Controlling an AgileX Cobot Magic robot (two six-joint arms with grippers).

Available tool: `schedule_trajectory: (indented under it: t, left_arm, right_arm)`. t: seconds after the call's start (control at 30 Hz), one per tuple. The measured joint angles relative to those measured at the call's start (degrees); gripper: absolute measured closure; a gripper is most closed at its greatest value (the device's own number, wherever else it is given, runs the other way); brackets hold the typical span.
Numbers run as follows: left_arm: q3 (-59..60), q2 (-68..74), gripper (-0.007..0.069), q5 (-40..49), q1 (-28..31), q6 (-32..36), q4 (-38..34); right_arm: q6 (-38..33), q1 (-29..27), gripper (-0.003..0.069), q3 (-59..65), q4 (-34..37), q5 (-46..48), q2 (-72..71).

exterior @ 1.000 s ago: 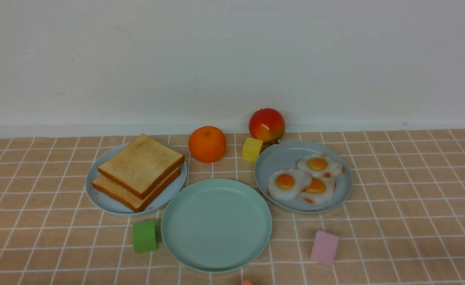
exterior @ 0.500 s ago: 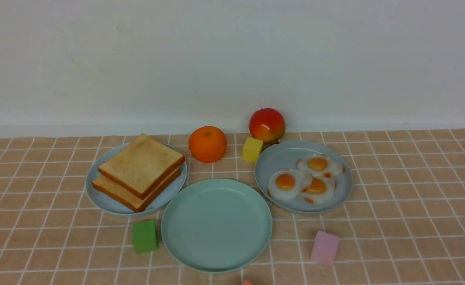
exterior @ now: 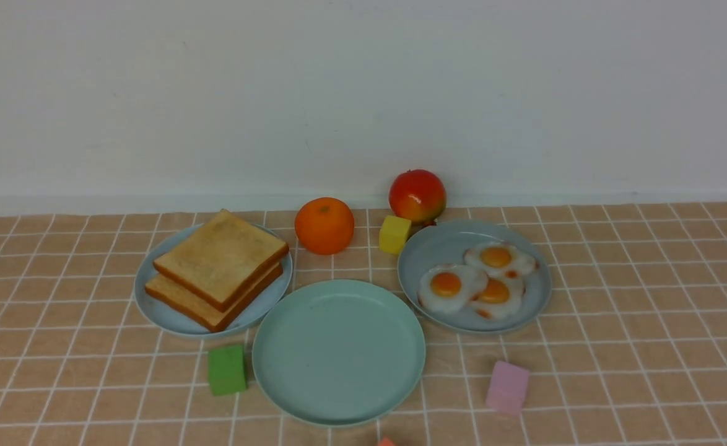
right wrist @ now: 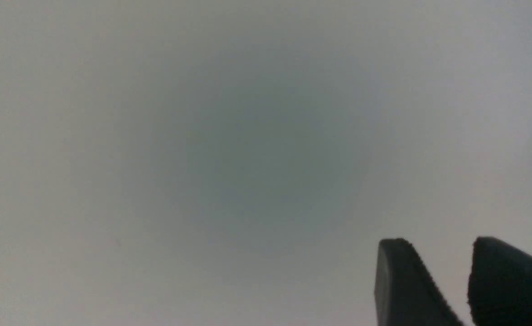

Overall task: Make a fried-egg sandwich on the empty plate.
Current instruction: Use the left arm to grab a slice of bread

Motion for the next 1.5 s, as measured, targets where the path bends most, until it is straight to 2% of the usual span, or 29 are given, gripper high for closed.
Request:
schedule_trajectory:
  t: [0.13,0.33,0.5,0.67,0.77,0.87,1.0,1.2,1.37,1.5]
  left_arm:
    - [-0.08,8.01,0.0386,5.03,0.0,-1.67,-1.64]
    - [0.11,19.28,0.0386,5.2,0.0,1.63,6.88]
    - [0.11,28.08,0.0386,7.08,0.0,2.16,7.15]
    - [0.11,35.43,0.0386,9.28,0.0,3.2,5.27]
    - [-0.79,41.87,0.0386,9.41,0.0,8.48,1.15]
    - [-2.79,45.74,0.0386,12.27,0.0,15.4,-3.08]
    - [-7.22,49.45,0.0386,17.48,0.0,27.22,-10.5]
    - [-16.27,54.74,0.0386,21.41,0.05,38.59,-12.99]
    - [-28.57,64.31,0.0386,28.81,0.21,41.31,-11.04]
    - [-40.92,75.95,0.0386,34.35,1.18,44.71,-6.61]
  right_arm:
    - [-1.02,1.08,0.0419,0.97,-1.05,3.64,2.9]
    - [-2.65,4.99,0.0419,9.15,-1.41,3.36,1.31]
    - [-2.75,10.32,0.0419,16.44,-1.41,0.96,-0.03]
    - [-2.82,14.61,0.0419,19.33,0.98,3.8,1.74]
    - [-2.92,16.96,0.0419,19.38,7.38,5.96,6.84]
    - [-7.44,18.83,0.0419,19.38,15.78,7.15,13.55]
    - [-24.61,22.36,0.0419,17.07,27.11,11.37,25.48]
    - [-35.8,24.37,0.0419,13.01,31.08,15.85,34.96]
    - [-36.92,24.45,0.0419,12.36,30.95,16.92,36.18]
    - [-37.12,24.45,0.0419,12.29,30.38,17.79,34.58]
